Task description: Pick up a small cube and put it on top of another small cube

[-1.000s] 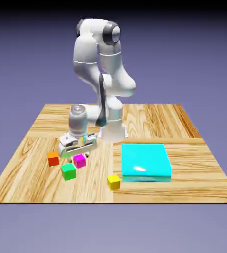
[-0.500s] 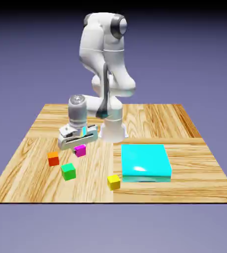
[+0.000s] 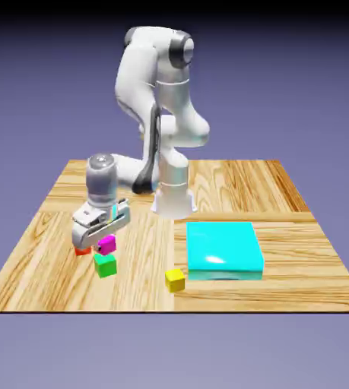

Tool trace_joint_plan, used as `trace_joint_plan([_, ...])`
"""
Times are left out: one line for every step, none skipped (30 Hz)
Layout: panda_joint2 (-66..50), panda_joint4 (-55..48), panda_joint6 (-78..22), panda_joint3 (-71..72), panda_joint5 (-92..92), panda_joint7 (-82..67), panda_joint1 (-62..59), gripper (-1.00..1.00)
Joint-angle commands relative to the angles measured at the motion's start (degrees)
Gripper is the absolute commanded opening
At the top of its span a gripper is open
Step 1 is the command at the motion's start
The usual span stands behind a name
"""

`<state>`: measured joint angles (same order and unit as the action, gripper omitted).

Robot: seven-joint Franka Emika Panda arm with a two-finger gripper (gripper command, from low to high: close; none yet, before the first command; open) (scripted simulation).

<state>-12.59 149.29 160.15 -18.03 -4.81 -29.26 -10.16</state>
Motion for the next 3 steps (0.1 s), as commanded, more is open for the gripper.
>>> trace_joint_plan([0.0,0.0,0.0,0.0,0.0,0.0,0.0,1.0])
trace_joint_plan([2.1,0.0,-2.0,-0.2,-0.9,0.6,0.2,1.0])
trace_joint_plan([4.1,0.0,-4.0,-0.5,-1.9,1.3,0.4,1.0])
